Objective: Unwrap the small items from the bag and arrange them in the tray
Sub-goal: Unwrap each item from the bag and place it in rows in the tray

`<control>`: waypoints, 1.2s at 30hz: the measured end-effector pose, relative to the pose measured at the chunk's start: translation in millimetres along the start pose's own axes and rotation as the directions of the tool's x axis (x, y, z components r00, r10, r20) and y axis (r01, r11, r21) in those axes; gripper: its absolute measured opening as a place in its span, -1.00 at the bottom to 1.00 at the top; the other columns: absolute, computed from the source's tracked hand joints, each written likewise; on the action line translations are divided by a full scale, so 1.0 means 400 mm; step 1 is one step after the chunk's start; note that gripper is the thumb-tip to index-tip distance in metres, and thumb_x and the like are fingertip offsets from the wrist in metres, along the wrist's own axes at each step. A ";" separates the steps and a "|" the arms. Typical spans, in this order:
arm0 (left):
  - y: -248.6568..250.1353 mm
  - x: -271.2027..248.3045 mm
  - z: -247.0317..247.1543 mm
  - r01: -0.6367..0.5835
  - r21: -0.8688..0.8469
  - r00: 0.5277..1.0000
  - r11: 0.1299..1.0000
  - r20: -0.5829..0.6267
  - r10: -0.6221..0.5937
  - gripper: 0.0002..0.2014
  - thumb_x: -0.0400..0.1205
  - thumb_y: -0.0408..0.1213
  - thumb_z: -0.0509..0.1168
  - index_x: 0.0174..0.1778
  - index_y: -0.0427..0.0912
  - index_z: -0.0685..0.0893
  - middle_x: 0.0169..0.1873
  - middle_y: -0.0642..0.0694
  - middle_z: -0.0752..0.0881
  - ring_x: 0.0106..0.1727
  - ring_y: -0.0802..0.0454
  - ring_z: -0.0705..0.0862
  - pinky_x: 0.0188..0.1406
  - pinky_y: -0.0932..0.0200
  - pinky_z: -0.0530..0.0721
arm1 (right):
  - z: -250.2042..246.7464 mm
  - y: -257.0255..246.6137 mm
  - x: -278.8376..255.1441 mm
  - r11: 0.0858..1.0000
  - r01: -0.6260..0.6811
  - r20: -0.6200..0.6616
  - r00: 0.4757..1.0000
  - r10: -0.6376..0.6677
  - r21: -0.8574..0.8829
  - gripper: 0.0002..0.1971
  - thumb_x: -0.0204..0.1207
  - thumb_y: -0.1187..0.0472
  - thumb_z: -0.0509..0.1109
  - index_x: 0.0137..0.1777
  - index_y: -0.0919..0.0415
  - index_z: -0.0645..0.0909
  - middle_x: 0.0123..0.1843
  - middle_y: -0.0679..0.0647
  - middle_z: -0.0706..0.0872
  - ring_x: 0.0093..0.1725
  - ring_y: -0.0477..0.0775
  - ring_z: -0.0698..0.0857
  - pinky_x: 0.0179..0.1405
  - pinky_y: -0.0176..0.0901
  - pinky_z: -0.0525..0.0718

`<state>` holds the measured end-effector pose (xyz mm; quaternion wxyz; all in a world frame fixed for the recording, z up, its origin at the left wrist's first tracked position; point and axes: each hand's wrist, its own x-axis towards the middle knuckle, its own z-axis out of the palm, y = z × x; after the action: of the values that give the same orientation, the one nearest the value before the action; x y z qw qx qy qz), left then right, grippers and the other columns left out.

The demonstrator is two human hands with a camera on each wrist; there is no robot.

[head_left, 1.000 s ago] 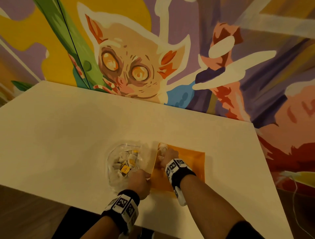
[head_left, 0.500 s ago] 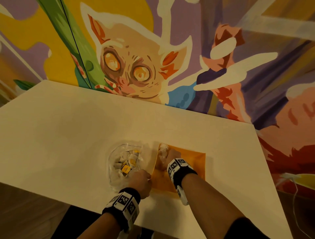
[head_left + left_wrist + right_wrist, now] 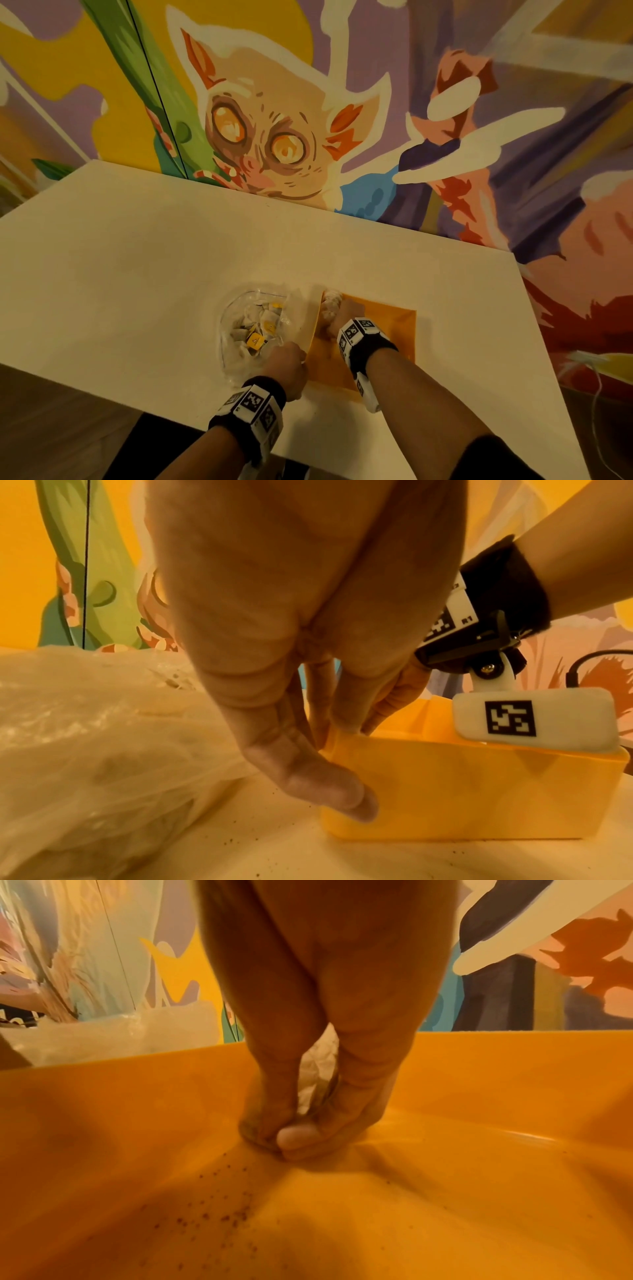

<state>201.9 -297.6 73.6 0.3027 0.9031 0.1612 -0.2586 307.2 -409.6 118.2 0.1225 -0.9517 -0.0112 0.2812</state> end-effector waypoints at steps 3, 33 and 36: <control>0.005 -0.017 -0.004 0.026 -0.101 1.000 0.995 0.013 -0.024 -0.65 0.74 -0.26 0.15 0.46 -0.19 0.48 0.10 -0.22 0.70 -0.11 -0.04 0.78 -0.24 0.16 0.79 | 0.016 0.006 0.009 0.997 -0.032 -0.025 0.999 0.034 0.077 -0.65 0.59 0.07 0.40 0.26 0.29 0.58 0.28 0.24 0.66 0.25 0.19 0.65 0.09 -0.17 0.61; -0.092 0.009 -0.165 -0.068 0.491 0.990 0.868 -0.076 0.121 -0.30 0.62 0.03 0.30 0.63 0.28 0.08 0.44 -0.11 0.33 0.42 -0.23 0.38 0.28 -0.10 0.58 | 0.117 -0.076 -0.195 0.843 0.535 0.019 0.844 -0.537 0.058 -0.61 0.57 0.22 0.33 0.40 0.08 0.53 0.30 0.16 0.65 0.24 0.21 0.65 0.22 0.02 0.66; -0.089 0.013 -0.168 -0.058 0.458 0.982 0.887 -0.135 0.134 -0.42 0.62 0.02 0.28 0.57 0.25 0.26 0.41 -0.07 0.41 0.41 -0.18 0.41 0.27 -0.09 0.58 | 0.123 -0.087 -0.208 0.870 0.489 0.030 0.873 -0.488 -0.066 -0.58 0.61 0.18 0.33 0.46 0.09 0.45 0.35 0.22 0.50 0.29 0.30 0.58 0.23 0.05 0.60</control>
<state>215.0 -227.2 100.0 0.0826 0.9736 0.0759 -0.1989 212.5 -372.2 130.8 0.1555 -0.9201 -0.2618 0.2464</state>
